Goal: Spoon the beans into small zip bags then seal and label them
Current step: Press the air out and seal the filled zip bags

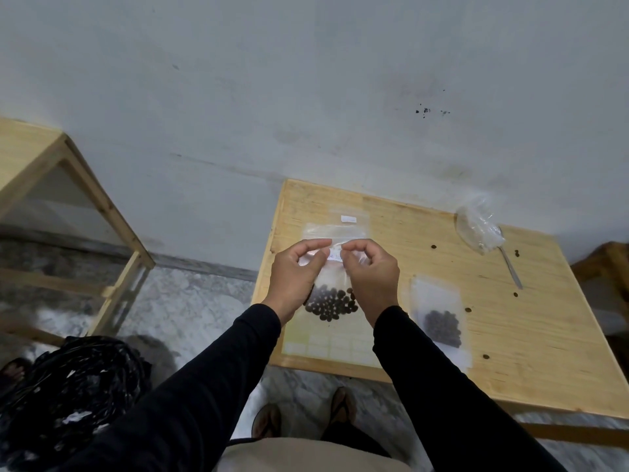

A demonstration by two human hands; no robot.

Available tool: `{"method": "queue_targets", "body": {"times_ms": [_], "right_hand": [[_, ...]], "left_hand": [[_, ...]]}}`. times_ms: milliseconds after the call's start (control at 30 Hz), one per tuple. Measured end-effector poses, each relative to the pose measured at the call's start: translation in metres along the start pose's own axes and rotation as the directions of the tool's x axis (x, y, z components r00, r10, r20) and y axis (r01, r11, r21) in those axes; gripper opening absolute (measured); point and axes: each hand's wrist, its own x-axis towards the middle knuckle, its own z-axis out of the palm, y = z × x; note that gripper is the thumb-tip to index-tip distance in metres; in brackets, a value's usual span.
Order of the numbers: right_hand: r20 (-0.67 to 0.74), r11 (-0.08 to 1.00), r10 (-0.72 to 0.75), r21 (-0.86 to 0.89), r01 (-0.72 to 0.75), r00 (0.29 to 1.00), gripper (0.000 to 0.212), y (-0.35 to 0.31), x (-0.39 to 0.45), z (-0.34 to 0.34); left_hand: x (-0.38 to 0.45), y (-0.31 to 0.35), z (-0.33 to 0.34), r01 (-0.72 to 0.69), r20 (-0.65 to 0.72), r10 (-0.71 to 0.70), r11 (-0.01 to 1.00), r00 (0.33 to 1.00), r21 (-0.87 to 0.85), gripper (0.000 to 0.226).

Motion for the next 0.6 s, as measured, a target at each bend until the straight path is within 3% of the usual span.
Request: {"method": "queue_targets", "body": {"times_ms": [167, 300, 467, 600], "right_hand": [[0.057, 0.998, 0.056, -0.015, -0.055, 0.997, 0.019, 0.002, 0.01, -0.007], [0.085, 0.995, 0.101, -0.032, -0.098, 0.991, 0.005, 0.003, 0.026, -0.018], [0.052, 0.993, 0.114, -0.023, -0.113, 0.992, 0.018, 0.012, 0.052, -0.028], [0.154, 0.994, 0.099, -0.051, -0.092, 0.983, 0.013, 0.019, 0.071, -0.038]], "left_hand": [[0.008, -0.002, 0.013, 0.016, -0.075, -0.013, 0.999, 0.997, 0.038, 0.014], [0.016, 0.0, 0.025, -0.009, -0.048, 0.014, 0.994, 0.999, 0.105, 0.017], [0.03, 0.0, 0.043, -0.002, -0.048, 0.01, 0.987, 0.999, 0.161, 0.023], [0.047, -0.001, 0.058, 0.037, -0.115, -0.022, 0.99, 0.993, 0.135, 0.024]]}}
